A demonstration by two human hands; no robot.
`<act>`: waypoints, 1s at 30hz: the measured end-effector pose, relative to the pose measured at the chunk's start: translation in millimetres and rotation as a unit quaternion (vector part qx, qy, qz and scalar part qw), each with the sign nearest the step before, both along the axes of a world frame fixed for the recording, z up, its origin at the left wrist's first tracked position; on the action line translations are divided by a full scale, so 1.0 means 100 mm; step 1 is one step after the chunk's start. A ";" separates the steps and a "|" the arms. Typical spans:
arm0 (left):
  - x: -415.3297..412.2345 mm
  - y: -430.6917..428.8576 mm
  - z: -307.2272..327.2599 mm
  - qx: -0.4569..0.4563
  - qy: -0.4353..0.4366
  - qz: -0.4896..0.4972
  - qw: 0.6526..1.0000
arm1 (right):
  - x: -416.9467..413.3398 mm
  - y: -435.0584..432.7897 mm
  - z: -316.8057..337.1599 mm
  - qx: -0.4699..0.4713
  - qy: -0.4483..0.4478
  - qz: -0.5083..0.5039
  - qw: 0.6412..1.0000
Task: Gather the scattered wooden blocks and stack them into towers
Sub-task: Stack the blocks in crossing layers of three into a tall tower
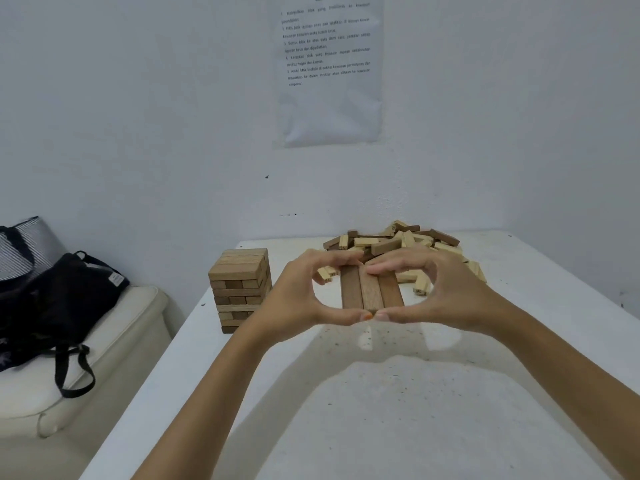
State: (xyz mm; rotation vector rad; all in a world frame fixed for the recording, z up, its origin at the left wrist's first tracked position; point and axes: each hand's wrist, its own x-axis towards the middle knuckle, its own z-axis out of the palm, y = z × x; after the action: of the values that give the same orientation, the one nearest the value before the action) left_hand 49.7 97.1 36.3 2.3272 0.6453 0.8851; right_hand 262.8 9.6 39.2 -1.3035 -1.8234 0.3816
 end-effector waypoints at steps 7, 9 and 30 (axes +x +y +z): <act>-0.42 0.14 0.38 0.052 -0.009 0.014 0.999 | -0.35 0.27 0.38 0.011 -0.010 0.023 1.000; -0.55 0.22 0.48 0.055 -0.005 0.020 0.998 | -0.49 0.38 0.44 0.016 -0.004 0.026 1.000; -1.30 1.04 0.51 -0.053 0.116 0.073 0.989 | -1.26 1.30 0.31 -0.016 -0.004 0.039 0.999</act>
State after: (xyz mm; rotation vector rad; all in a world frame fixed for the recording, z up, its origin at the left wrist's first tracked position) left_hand -80.2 200.6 86.8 2.3282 0.9468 0.6290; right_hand 137.1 140.0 70.4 -1.2590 -1.8862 0.4498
